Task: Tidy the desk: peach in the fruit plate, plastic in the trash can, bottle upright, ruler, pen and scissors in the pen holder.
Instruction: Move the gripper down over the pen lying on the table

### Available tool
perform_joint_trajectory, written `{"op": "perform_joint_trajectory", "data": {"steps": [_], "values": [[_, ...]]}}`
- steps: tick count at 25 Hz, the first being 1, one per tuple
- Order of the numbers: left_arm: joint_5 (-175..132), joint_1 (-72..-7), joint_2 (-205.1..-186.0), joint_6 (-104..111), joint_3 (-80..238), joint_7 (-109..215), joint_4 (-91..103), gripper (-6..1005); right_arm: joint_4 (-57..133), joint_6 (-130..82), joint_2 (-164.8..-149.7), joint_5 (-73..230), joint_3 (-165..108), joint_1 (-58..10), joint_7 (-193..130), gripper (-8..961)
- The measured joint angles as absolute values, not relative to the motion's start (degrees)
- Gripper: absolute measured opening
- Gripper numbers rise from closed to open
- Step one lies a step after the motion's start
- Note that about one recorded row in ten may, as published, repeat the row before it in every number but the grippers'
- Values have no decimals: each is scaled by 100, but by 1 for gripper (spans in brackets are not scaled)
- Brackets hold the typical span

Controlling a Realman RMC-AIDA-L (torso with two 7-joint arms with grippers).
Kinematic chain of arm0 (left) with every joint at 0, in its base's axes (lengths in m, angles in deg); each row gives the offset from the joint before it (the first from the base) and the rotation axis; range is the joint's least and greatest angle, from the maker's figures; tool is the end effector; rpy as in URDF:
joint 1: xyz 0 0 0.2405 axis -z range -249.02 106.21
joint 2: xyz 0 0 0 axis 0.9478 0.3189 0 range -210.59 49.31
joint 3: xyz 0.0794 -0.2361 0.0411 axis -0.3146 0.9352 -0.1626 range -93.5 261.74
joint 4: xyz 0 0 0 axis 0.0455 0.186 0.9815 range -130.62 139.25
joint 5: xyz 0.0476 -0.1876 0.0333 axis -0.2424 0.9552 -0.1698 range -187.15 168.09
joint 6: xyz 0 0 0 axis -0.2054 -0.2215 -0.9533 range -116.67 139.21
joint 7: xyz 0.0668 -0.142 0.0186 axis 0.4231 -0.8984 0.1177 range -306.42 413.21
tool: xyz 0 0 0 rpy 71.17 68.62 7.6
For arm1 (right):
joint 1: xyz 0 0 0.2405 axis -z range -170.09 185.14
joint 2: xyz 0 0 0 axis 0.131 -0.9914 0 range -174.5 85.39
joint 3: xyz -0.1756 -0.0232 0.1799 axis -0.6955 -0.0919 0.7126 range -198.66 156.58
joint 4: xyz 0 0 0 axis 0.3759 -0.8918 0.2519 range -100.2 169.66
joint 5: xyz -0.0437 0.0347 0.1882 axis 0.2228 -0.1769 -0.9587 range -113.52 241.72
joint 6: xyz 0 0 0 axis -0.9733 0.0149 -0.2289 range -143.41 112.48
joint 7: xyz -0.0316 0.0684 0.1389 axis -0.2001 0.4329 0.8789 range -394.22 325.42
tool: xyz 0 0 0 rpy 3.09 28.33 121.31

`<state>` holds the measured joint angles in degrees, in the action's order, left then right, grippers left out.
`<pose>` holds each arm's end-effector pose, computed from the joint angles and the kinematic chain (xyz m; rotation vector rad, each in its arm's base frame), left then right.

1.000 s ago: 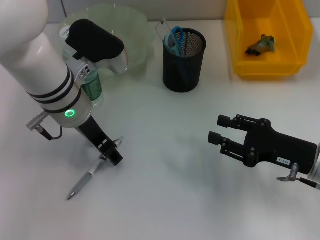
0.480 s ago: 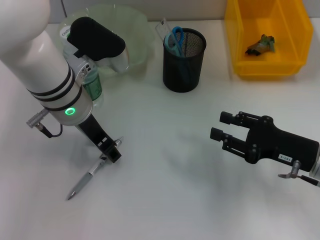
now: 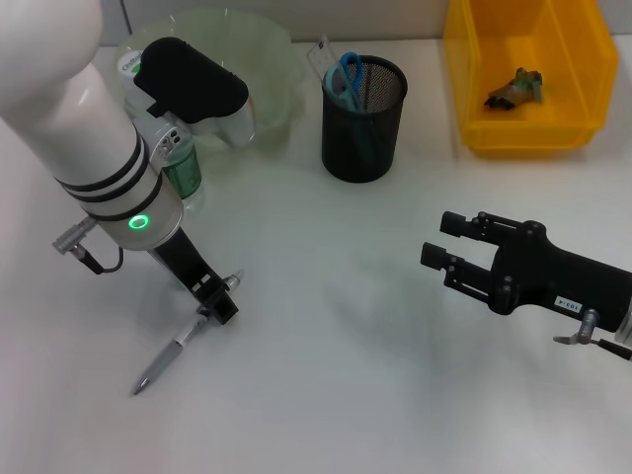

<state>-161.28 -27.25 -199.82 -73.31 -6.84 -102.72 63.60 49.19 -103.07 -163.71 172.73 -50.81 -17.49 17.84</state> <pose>-0.1973 0.3444 -0.0599 -2.5485 -0.9844 0.8185 0.2778 0.2740 -0.0478 -2.5000 0.6117 0.9366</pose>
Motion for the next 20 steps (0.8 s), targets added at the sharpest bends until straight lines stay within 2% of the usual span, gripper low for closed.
{"op": "perform_joint_trajectory", "data": {"steps": [7,13,20], "values": [[-16080,-2711,-19982,-7334,-685,-10124,6353,658,4923,-10299,-16373,17273,-5083,-1748,1787,530],[-16084,-2667,-19982,-7314,-685,-10121,6329,551,4923,-10291,-16374,17273,-5084,-1751,1790,530],[-16092,-2654,-19982,-7310,-685,-10120,6329,545,4923,-10269,-16384,17273,-5084,-1761,1790,531]]}}
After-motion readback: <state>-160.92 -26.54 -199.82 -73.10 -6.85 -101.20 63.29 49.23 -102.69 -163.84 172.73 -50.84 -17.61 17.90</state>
